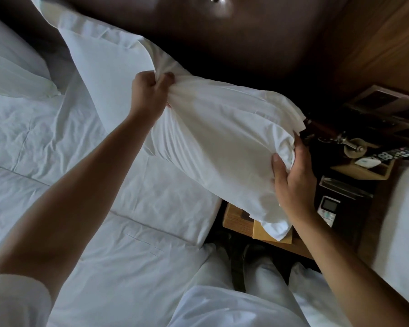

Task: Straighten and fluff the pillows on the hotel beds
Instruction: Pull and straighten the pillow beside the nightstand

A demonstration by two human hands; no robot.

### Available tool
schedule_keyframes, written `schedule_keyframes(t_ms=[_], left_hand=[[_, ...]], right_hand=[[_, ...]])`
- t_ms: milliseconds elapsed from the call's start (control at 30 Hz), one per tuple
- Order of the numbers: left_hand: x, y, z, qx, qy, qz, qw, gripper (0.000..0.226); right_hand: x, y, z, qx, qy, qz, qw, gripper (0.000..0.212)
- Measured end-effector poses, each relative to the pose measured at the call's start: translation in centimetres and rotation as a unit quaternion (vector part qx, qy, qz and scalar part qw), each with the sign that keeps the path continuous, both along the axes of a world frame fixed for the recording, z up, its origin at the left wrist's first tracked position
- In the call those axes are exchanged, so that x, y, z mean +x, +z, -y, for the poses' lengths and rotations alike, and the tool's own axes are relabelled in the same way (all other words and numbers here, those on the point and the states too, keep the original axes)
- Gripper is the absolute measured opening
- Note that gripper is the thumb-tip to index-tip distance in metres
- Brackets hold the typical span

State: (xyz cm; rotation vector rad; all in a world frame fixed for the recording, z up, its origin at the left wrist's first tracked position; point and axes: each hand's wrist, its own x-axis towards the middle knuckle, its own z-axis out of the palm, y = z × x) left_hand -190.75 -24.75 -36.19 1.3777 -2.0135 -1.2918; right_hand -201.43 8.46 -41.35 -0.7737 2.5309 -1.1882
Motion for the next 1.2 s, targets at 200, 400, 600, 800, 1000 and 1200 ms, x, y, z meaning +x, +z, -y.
schedule_keyframes(t_ms=[200,400,600,800,1000,1200], left_hand=[[1.1,0.0,3.6,-0.009,0.02,0.003,1.0,0.049],[2.9,0.0,8.2,-0.013,0.038,0.014,0.999,0.048],[5.1,0.3,13.1,-0.041,0.066,0.047,0.996,0.038],[8.6,1.2,17.4,-0.068,0.102,0.089,0.988,0.04],[11.2,2.7,21.9,-0.089,0.147,0.111,0.979,0.043],[12.6,2.0,23.6,-0.057,0.183,0.112,0.975,0.044]], right_hand=[[-0.1,-0.1,3.8,0.004,0.032,-0.01,0.999,0.062],[-0.1,-0.4,8.2,0.021,0.055,0.001,0.998,0.064],[1.2,-1.1,12.8,0.025,0.113,0.027,0.993,0.065],[3.0,-1.7,19.1,0.04,0.182,0.027,0.982,0.065],[4.9,-0.1,24.4,0.012,0.215,0.053,0.975,0.067],[5.4,1.0,26.2,0.009,0.198,0.028,0.98,0.061]])
